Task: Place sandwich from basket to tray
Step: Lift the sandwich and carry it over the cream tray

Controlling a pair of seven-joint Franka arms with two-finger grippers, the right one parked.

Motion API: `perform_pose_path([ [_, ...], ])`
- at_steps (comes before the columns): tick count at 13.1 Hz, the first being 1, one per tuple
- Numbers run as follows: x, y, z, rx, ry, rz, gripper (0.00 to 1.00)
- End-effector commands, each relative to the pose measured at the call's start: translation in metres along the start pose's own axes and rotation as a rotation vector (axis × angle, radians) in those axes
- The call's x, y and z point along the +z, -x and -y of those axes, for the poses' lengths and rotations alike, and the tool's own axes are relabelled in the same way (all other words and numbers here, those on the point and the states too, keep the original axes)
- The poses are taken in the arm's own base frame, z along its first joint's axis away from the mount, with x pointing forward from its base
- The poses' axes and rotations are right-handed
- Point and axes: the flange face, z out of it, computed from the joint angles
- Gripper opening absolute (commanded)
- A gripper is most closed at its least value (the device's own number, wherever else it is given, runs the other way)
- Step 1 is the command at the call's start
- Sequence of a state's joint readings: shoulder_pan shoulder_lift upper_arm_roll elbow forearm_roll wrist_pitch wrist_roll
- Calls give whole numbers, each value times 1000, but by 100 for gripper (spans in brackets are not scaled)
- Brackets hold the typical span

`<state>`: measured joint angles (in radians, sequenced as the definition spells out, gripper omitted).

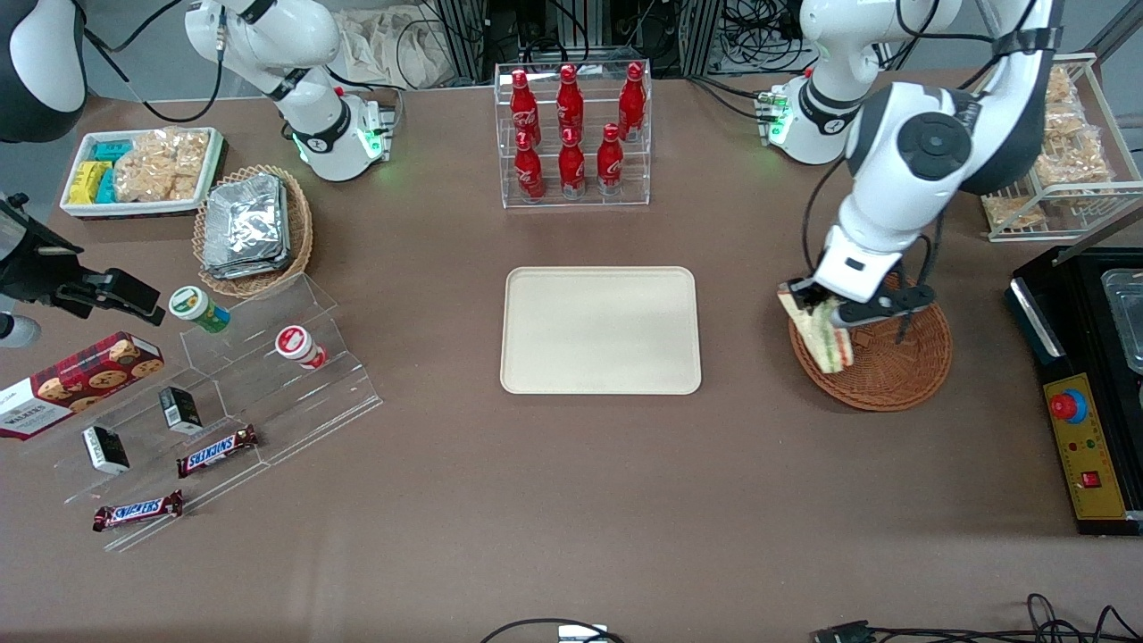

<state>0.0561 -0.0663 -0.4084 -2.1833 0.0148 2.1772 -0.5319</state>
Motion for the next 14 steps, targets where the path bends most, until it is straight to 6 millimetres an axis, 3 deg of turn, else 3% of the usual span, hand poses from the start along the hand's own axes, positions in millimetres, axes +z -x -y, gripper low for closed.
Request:
perform_pose_path([
  [1,-10,14,-37,96,-8,-7,6],
  [5,0,47,-85,248,-53,-25,7],
  [7,16,65,-109,316,-79,-18,7],
  [14,70,90,-153,392,-40,-10,13],
])
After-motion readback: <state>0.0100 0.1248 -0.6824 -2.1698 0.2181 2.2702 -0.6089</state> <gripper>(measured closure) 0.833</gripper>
